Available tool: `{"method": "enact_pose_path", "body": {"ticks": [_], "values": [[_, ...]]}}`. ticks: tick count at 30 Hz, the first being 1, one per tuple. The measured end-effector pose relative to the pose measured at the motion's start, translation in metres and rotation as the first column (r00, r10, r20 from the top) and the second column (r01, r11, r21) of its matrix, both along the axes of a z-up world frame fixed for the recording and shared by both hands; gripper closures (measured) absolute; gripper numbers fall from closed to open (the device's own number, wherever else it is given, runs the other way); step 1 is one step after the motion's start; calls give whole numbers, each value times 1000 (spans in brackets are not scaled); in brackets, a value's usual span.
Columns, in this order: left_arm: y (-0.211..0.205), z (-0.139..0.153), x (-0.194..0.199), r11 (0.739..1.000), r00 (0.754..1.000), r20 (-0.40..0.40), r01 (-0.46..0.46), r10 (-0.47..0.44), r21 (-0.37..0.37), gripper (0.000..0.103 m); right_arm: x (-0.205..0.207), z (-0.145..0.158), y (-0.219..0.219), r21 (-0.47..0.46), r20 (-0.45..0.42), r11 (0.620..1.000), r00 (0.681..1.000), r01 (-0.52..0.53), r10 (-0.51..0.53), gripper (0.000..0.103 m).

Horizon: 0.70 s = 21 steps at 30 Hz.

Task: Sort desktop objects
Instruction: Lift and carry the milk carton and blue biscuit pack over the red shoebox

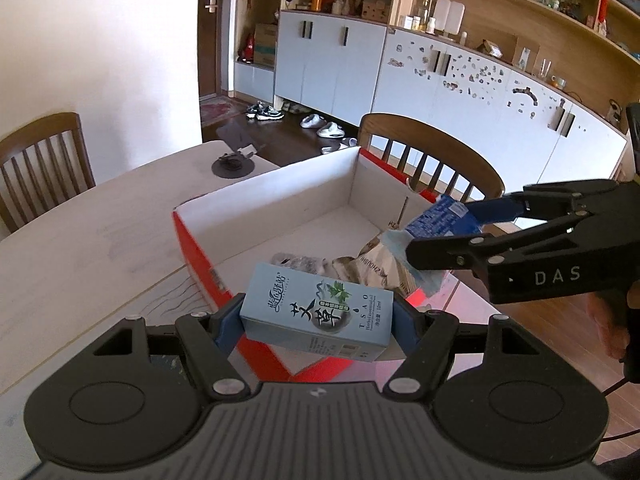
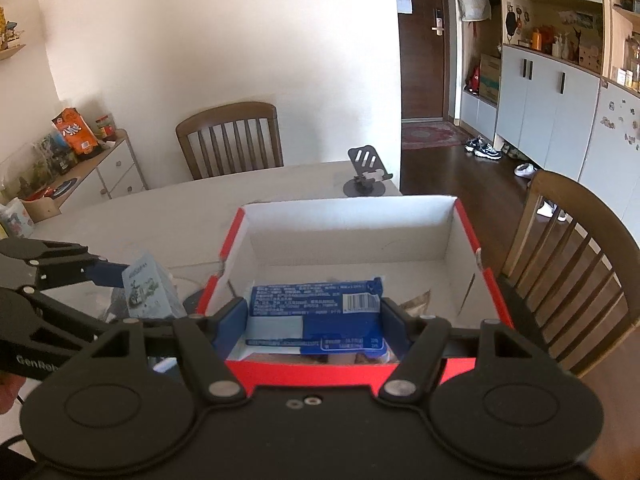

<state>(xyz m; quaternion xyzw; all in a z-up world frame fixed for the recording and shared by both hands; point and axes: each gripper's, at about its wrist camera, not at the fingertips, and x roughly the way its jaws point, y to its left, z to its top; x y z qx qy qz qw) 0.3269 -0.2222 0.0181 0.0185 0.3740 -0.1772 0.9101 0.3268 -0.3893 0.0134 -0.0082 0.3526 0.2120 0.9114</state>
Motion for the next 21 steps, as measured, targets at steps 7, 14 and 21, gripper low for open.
{"method": "enact_pose_path", "body": {"ticks": [7, 14, 21], "values": [[-17, -6, 21, 1000, 1000, -9, 10, -10, 13, 30, 23, 0, -7, -11, 0, 1000, 1000, -2, 2, 33], [-26, -14, 43, 999, 999, -35, 12, -11, 32, 30, 42, -6, -10, -17, -18, 1000, 1000, -7, 6, 33], [-36, -23, 64, 998, 998, -56, 17, -14, 55, 30, 70, -15, -10, -40, -49, 999, 999, -2, 0, 33]]}}
